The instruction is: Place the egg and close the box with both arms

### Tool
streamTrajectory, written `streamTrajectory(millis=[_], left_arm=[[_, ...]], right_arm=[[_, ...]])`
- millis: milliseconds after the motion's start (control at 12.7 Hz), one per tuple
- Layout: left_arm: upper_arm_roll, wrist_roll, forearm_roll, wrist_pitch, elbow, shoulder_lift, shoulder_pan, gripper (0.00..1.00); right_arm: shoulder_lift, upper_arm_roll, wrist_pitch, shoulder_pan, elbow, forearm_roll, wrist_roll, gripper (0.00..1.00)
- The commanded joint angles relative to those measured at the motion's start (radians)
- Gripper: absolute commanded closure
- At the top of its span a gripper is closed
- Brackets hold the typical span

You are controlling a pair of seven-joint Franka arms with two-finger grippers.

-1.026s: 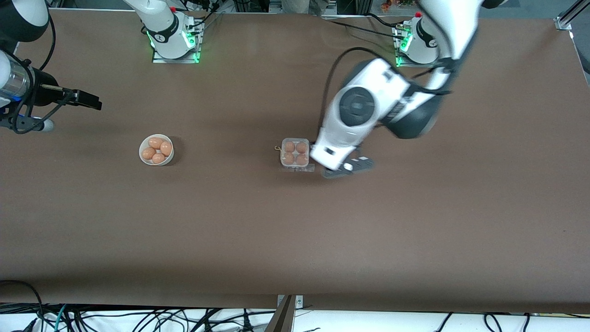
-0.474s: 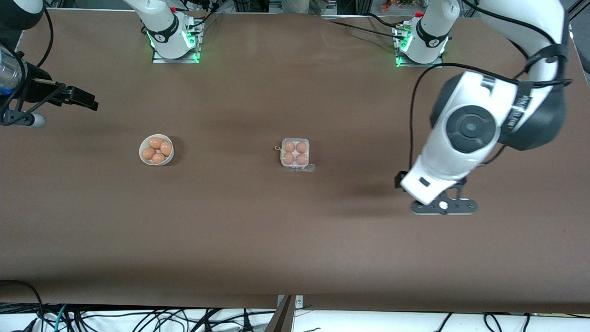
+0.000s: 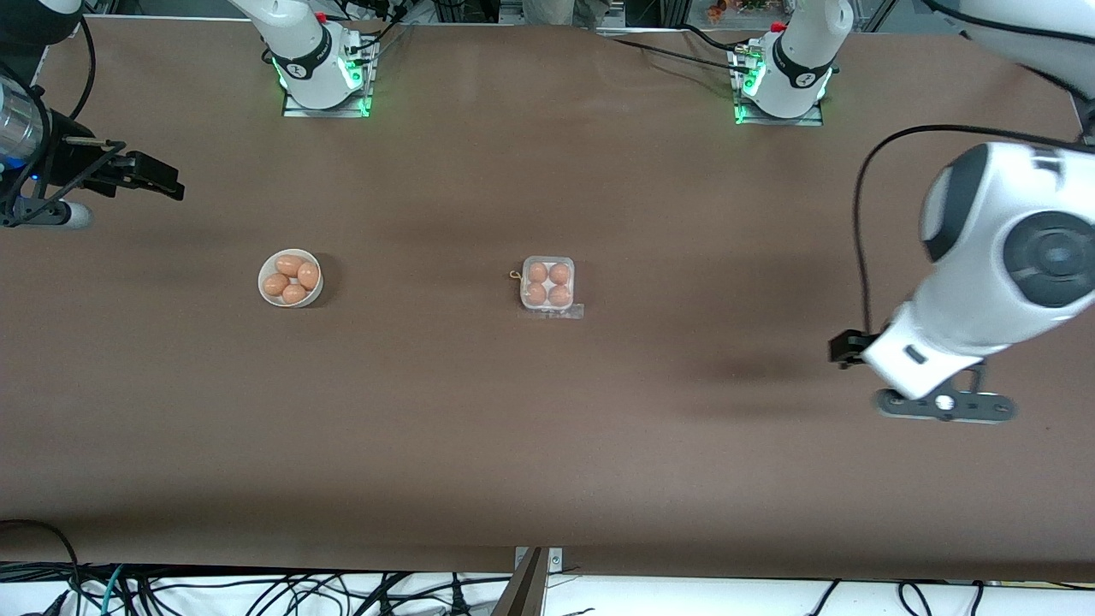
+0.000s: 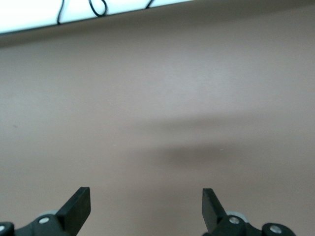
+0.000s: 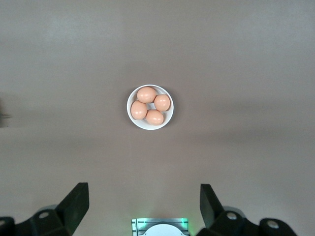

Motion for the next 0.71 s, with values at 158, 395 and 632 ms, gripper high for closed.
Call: streamTrajectory(millis=[158,395,632], left_arm=[[0.268,0.230,-0.320,0.004,-0.168,-0.223,-0.020,0.00],[0.409,0.255,-0.376,-0.008,-0.288,-0.361,-0.097,0.00],[0.410,0.220,-0.377,-0.010,-0.403,-0.454,-0.132,0.00]], right_arm=[[-0.024,0.016,0.006,-0.023,-0.001,0.017,-0.074,0.00],[-0.024,0.010,0.003,-0.023,-0.001,0.015,-0.093,0.00],[-0.024,0.010,0.001,-0.023,-0.001,0.015,-0.093,0.00]])
